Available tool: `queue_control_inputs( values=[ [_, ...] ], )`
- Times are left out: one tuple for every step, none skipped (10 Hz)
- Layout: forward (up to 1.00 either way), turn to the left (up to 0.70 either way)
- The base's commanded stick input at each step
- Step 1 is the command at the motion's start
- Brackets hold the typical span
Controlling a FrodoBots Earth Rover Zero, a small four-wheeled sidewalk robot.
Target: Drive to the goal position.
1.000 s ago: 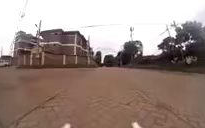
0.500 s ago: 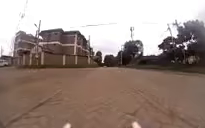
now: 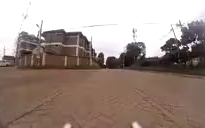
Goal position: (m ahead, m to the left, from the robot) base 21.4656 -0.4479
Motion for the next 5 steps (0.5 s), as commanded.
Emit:
queue_control_inputs(
  values=[
    [0.70, 0.00],
    [0.70, 0.00],
    [0.70, 0.00],
    [0.70, 0.00],
    [0.70, 0.00]
  ],
)
